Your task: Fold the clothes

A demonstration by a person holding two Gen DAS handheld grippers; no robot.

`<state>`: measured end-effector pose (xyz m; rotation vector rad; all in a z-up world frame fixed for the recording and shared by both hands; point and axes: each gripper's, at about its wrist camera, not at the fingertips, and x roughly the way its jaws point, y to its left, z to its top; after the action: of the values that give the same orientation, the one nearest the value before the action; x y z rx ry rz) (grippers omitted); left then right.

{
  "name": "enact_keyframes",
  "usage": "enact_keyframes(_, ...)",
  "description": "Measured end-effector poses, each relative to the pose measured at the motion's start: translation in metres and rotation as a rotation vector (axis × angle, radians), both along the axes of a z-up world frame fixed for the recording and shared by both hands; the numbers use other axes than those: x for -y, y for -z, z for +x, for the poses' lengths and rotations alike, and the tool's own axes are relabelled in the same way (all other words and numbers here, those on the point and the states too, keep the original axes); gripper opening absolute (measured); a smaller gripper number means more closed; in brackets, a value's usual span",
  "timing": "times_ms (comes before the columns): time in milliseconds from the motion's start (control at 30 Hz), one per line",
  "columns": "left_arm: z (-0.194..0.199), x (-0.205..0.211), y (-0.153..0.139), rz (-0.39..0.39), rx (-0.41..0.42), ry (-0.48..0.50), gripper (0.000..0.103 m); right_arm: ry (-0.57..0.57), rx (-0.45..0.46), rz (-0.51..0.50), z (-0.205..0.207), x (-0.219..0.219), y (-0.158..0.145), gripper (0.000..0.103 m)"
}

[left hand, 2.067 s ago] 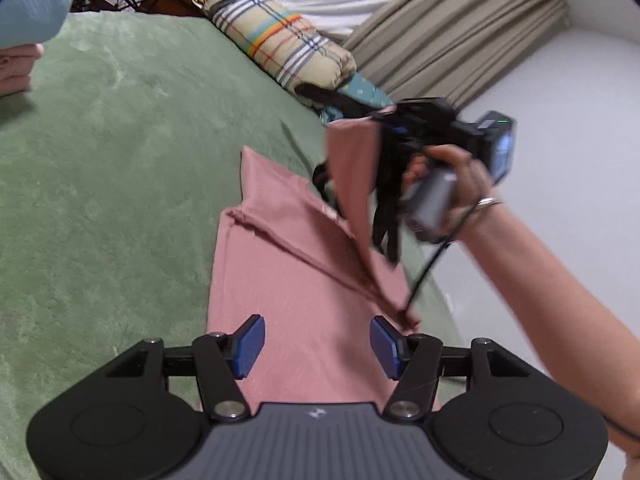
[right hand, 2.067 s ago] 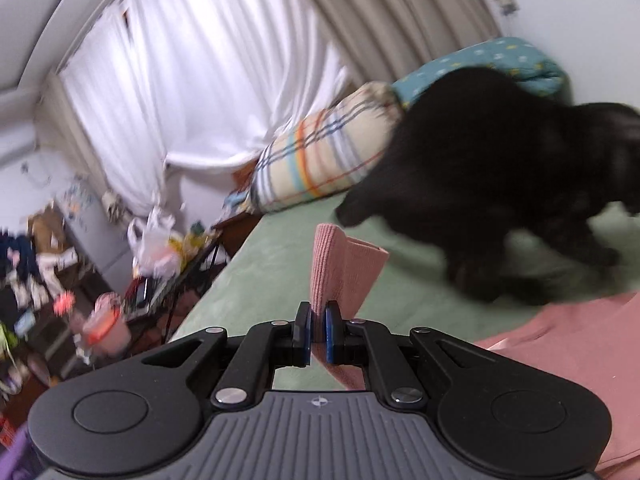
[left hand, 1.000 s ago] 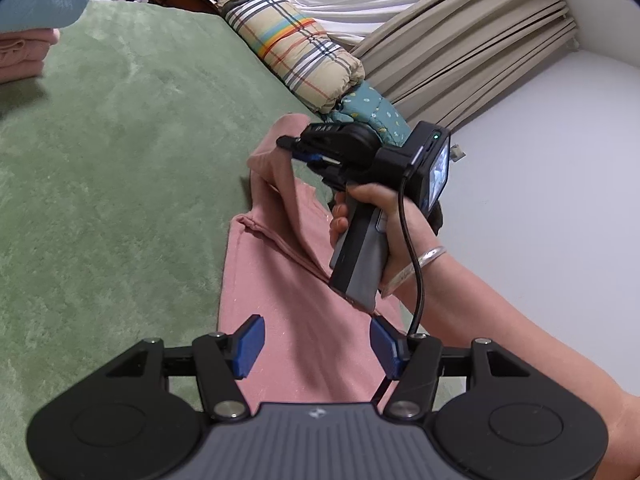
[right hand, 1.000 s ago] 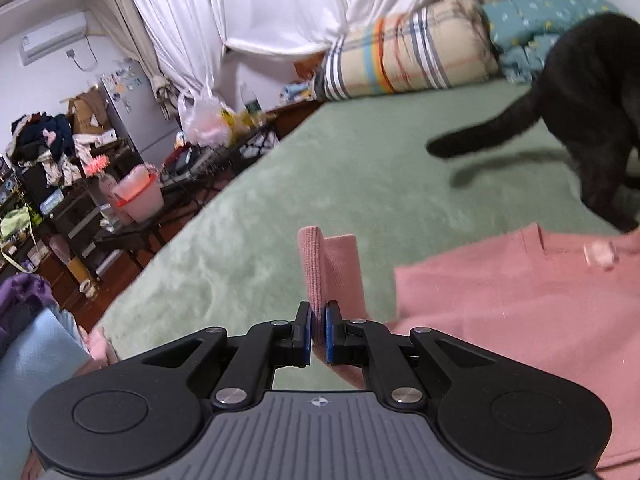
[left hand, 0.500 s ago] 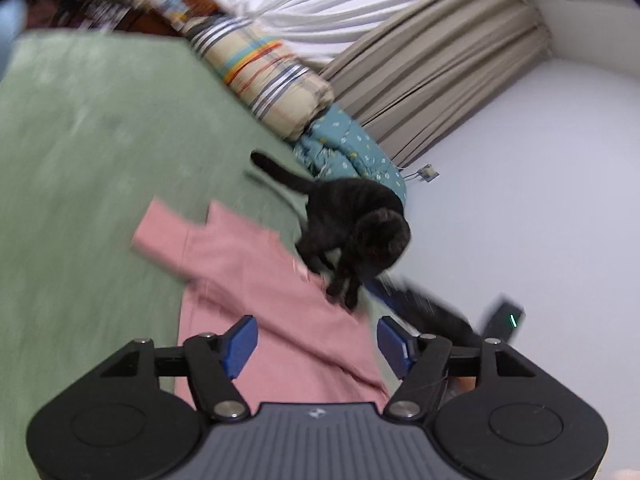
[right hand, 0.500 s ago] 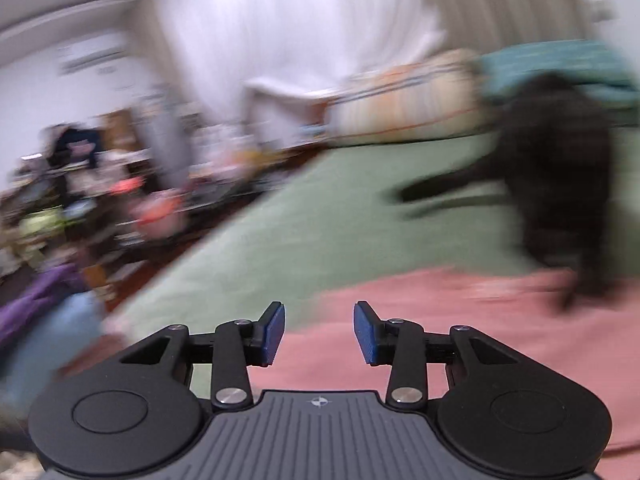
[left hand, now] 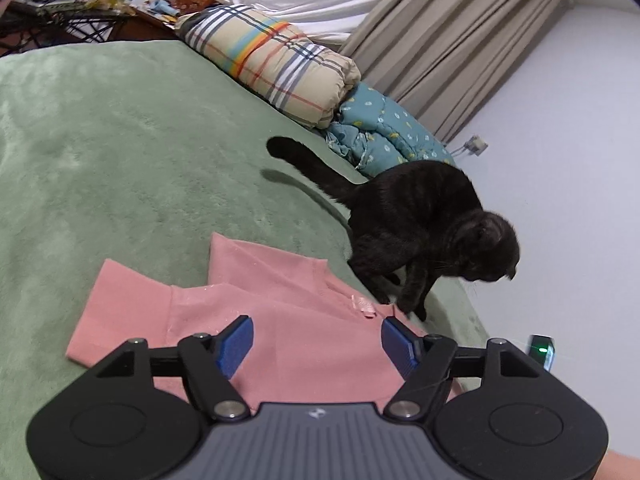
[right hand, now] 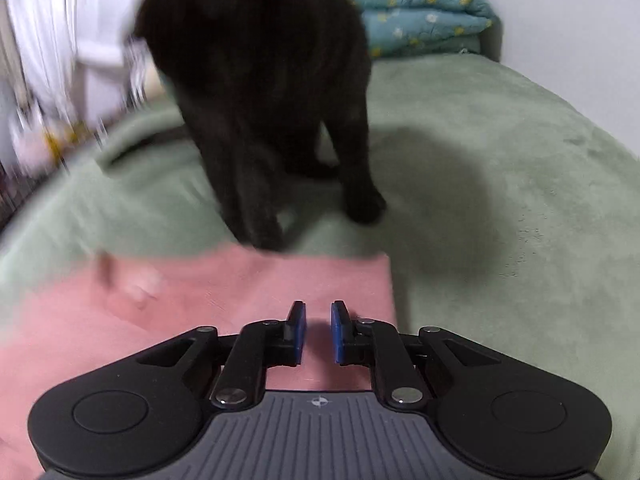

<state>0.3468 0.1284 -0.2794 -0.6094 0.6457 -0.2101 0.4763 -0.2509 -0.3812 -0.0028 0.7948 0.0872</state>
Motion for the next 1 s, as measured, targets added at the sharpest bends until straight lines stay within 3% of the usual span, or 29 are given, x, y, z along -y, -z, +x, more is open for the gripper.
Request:
enact_keyframes(133, 0.009, -0.007, 0.005, 0.028, -0.015, -0.014, 0.07, 0.095, 0.028, 0.009, 0.003, 0.023, 0.007, 0.0)
enact_keyframes(267, 0.012, -0.028, 0.006, 0.099, -0.011, -0.07, 0.07, 0.059, 0.04, -0.105, -0.001, 0.013, 0.003, 0.0)
enact_keyframes(367, 0.012, -0.043, 0.007, 0.122, -0.013, -0.104, 0.07, 0.058, 0.058, -0.058, -0.001, 0.011, -0.014, 0.003)
enact_keyframes(467, 0.013, -0.053, 0.007, 0.097, -0.007, -0.114, 0.07, -0.018, 0.139, 0.006, -0.015, -0.001, -0.029, 0.007)
enact_keyframes(533, 0.016, -0.05, 0.006, 0.091, 0.001, -0.086, 0.07, -0.106, 0.115, -0.048, -0.019, -0.02, -0.024, 0.007)
enact_keyframes(600, 0.028, -0.037, 0.01, 0.147, -0.005, -0.029, 0.071, -0.15, 0.05, -0.128, -0.019, -0.034, -0.008, 0.007)
enact_keyframes(667, 0.043, -0.03, 0.032, 0.212, -0.152, -0.004, 0.07, -0.124, 0.089, -0.11, -0.029, -0.028, 0.004, 0.007)
enact_keyframes(700, 0.043, -0.028, 0.044, 0.248, -0.179, 0.022, 0.067, -0.108, 0.098, -0.088, -0.032, -0.023, 0.007, 0.007)
enact_keyframes(833, 0.021, -0.024, 0.051, 0.362, -0.103, 0.045, 0.056, -0.11, 0.115, -0.103, -0.042, -0.019, 0.007, 0.007)
enact_keyframes(967, 0.012, -0.036, 0.041, 0.361, -0.109, -0.003, 0.053, -0.1, 0.098, -0.123, -0.045, -0.015, -0.009, 0.008)
enact_keyframes(1000, 0.012, -0.038, 0.037, 0.367, -0.113, -0.019, 0.057, -0.093, 0.107, -0.103, -0.05, -0.016, -0.016, 0.01)
